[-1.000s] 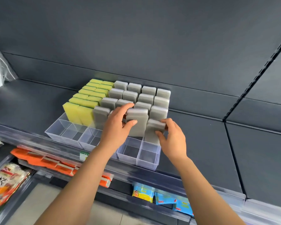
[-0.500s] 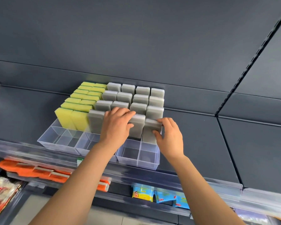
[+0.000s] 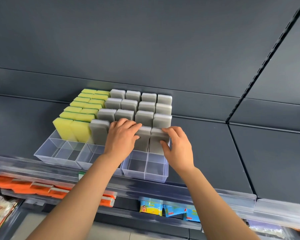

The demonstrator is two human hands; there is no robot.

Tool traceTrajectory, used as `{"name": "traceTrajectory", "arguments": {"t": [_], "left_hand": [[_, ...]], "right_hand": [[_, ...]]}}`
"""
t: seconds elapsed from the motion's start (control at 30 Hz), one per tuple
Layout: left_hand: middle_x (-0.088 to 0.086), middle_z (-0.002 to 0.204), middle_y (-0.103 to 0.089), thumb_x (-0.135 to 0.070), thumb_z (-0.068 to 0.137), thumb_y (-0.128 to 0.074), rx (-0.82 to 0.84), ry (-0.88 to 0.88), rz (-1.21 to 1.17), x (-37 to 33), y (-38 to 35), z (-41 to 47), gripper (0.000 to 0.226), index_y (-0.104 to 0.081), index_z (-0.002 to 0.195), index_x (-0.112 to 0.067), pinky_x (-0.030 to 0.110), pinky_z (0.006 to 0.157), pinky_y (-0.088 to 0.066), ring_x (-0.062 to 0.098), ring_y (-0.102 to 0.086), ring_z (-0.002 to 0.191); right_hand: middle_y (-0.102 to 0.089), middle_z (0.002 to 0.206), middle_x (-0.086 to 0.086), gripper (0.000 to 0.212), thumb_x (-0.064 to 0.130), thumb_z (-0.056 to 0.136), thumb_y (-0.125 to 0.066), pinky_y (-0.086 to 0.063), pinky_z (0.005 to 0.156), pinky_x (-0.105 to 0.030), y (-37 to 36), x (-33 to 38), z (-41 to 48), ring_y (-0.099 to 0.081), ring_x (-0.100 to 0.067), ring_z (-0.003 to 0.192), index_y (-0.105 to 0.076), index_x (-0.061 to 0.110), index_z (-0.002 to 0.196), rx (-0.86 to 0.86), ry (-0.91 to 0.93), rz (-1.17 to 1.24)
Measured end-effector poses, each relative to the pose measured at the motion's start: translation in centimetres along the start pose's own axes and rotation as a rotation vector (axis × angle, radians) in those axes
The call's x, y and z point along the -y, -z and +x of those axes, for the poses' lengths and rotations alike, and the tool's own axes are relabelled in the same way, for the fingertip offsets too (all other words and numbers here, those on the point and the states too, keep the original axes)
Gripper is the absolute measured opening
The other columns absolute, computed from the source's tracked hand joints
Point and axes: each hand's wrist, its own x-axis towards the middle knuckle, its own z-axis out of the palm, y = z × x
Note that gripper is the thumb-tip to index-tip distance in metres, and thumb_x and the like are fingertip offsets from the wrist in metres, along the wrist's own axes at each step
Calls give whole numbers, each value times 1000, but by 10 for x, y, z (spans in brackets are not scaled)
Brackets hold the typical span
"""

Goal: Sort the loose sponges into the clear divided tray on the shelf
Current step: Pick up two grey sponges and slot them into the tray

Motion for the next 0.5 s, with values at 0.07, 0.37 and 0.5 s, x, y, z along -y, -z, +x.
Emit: {"name": "traceTrajectory", "arguments": {"t": [0.07, 0.37, 0.5], "left_hand": [[5, 97, -69, -12, 67, -82, -3, -5, 11, -1, 1, -2, 41, -70, 106, -10, 44, 78, -46, 31, -60, 93], [7, 114, -63, -18, 75, -76, 9, -17, -13, -7, 9, -7, 40, -66, 113, -12, 45, 85, -41, 31, -56, 107], [10, 113, -64, -20, 77, -75, -28, -107, -41, -23, 12, -6, 37, -67, 111, -9, 45, 86, -45, 32, -58, 105]], "right_hand": [[-56, 117, -5, 36, 13, 82, -69, -46, 71, -25, 0, 0, -2, -57, -23, 96, -60, 13, 117, 1, -3, -10], [-52, 129, 0, 52, 27, 86, -63, -48, 81, -28, 7, 3, -15, -50, -20, 114, -45, 17, 134, 23, -56, -136], [-55, 129, -3, 47, 32, 89, -60, -44, 92, -32, 20, -1, -26, -50, -24, 117, -49, 14, 131, 5, -74, -221]]}}
